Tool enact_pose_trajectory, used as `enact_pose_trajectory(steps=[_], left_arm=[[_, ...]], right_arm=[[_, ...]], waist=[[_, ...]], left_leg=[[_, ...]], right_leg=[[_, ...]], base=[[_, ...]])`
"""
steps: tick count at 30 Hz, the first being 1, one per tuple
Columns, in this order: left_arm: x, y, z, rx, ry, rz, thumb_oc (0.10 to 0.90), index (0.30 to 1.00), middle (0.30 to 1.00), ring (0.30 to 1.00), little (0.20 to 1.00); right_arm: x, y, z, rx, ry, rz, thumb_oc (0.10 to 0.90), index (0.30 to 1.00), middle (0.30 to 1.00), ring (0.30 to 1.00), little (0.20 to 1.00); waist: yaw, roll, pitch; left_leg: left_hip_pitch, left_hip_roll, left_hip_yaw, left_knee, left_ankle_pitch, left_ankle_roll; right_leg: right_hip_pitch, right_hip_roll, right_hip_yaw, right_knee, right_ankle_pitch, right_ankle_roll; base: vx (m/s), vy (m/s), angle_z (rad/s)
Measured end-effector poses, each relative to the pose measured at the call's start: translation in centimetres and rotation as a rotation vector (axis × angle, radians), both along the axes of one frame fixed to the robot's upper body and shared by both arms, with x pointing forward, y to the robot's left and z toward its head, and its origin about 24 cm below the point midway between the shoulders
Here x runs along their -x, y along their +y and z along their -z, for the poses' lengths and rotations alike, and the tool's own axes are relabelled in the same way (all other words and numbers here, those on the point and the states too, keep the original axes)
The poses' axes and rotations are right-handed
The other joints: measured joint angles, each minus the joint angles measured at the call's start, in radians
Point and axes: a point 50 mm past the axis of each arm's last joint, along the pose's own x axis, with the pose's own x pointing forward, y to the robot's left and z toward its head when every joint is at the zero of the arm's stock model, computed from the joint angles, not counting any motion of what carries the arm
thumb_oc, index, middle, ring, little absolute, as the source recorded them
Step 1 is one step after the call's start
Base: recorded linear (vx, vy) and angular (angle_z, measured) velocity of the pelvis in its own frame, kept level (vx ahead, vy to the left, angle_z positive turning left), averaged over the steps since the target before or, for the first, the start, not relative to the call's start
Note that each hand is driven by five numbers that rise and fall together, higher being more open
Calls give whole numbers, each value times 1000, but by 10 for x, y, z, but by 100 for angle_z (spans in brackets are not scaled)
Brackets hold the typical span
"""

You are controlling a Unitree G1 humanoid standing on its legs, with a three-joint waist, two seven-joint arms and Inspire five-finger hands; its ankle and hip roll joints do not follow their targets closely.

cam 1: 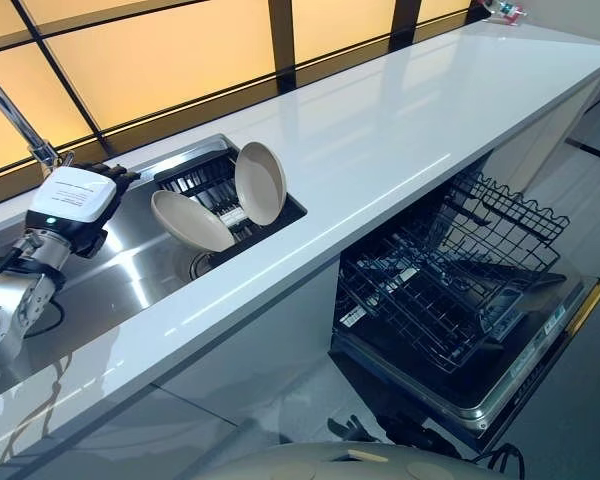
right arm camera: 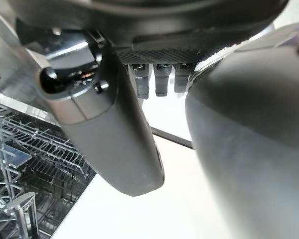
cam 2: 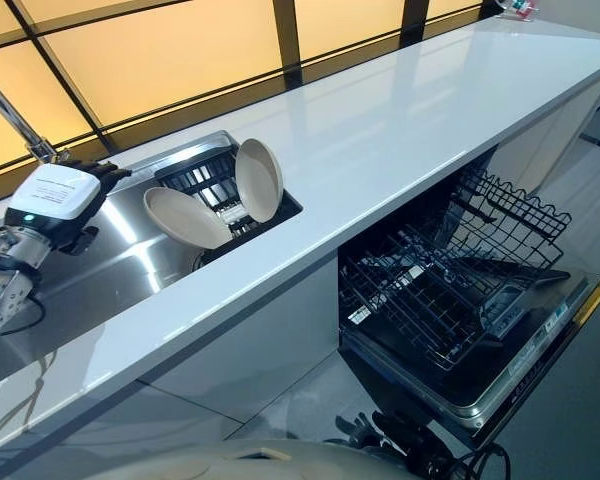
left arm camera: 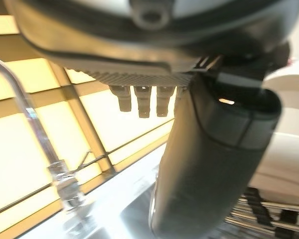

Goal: Pick up plates and place into dishwasher.

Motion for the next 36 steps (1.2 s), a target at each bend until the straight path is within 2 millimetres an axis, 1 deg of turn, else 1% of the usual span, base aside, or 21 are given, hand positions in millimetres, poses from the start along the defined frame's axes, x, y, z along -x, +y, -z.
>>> enact_pose_trajectory(steps=[3, 5, 9, 12, 15, 18, 19, 21, 24, 27, 29, 33, 36], left_arm=[[-7, -4, 10, -53, 61, 12, 800, 900, 900, 900, 900], [-8, -6, 16, -77, 96, 15, 800, 900, 900, 900, 900], [-13, -15, 24, -91, 146, 45, 800, 900, 900, 900, 900], [-16, -22, 34, -116, 198, 52, 800, 900, 900, 900, 900], [-17, -21, 44, -152, 268, 34, 800, 900, 900, 900, 900], [-21, -22, 45, -153, 286, 23, 800, 900, 900, 900, 900], [-23, -22, 45, -151, 293, 12, 605, 733, 733, 733, 705], [-25, -22, 44, -156, 320, -2, 100, 300, 300, 300, 200], [-28, -25, 43, -167, 347, -10, 100, 300, 300, 300, 200], [-29, -25, 42, -157, 337, -20, 100, 300, 300, 300, 200], [-34, -29, 34, -145, 298, 0, 100, 300, 300, 300, 200], [-37, -30, 26, -112, 260, -3, 100, 300, 300, 300, 200], [-37, -30, 16, -93, 210, 16, 100, 300, 300, 300, 200]], right_arm=[[-3, 0, 0, 0, -7, -3, 800, 900, 900, 900, 900], [-6, 0, -1, -2, -11, -6, 800, 900, 900, 900, 900], [-8, 0, -1, -4, -11, -7, 800, 900, 900, 900, 900], [-8, 0, -1, -5, -10, -9, 800, 900, 900, 900, 900], [-10, 0, -1, -5, -11, -12, 800, 900, 900, 900, 900], [-8, -2, -2, -1, -4, 3, 800, 900, 900, 900, 900], [-7, -3, -2, 2, 1, -2, 800, 900, 900, 900, 900], [-7, -5, -2, 5, 7, -2, 800, 900, 900, 900, 900], [-8, -8, -3, 10, 6, -4, 800, 900, 900, 900, 900], [-11, -10, -5, 14, -5, -8, 800, 900, 900, 900, 900], [-13, -10, -5, 9, -8, -8, 800, 900, 900, 900, 900], [-26, -7, -10, -34, -83, 53, 800, 900, 900, 900, 900], [-40, -1, -17, -90, -171, 92, 800, 900, 900, 900, 900]], waist=[[-8, 1, 0], [-30, 0, 0], [-45, 0, 0], [-47, 0, 0], [-60, 0, 0], [-60, 1, 1], [-60, 2, 1], [-59, 2, 1], [-59, 5, 4], [-58, 10, 11], [-57, 9, 13], [-56, 13, 26], [-43, 9, 42]], left_leg=[[0, 1, 17, 1, 0, 0], [0, 1, 17, 0, 0, 0], [2, 3, 28, 0, -1, -1], [4, 5, 40, -1, -2, -2], [6, 6, 44, -1, -2, -3], [5, 8, 51, -1, -3, -4], [5, 9, 52, -1, -3, -4], [4, 9, 58, -1, -3, -5], [3, 9, 60, -1, -3, -5], [3, 9, 61, -1, -3, -5], [3, 10, 61, -1, -3, -5], [2, 10, 62, -1, -3, -5], [0, 10, 60, -1, -3, -5]], right_leg=[[-9, 2, 22, 0, 3, -3], [-9, 3, 23, 0, 4, -3], [-11, 5, 33, 0, 5, -4], [-14, 8, 46, 0, 8, -6], [-15, 10, 50, 0, 9, -6], [-18, 13, 56, 0, 10, -7], [-20, 13, 58, 0, 10, -8], [-23, 15, 64, 0, 12, -10], [-25, 15, 67, 0, 14, -9], [-25, 14, 68, 0, 15, -9], [-25, 15, 68, 0, 15, -9], [-26, 15, 68, 0, 15, -8], [-27, 15, 66, 0, 16, -9]], base=[[21, 22, -17], [8, 10, -4], [1, 11, -6], [-3, 15, -12], [-3, 11, -6], [-4, 9, -7], [-2, 7, -5], [-3, 6, -7], [-2, 1, -2], [0, 0, 0], [0, 0, 0], [-8, -3, 0], [-42, -8, 2]])
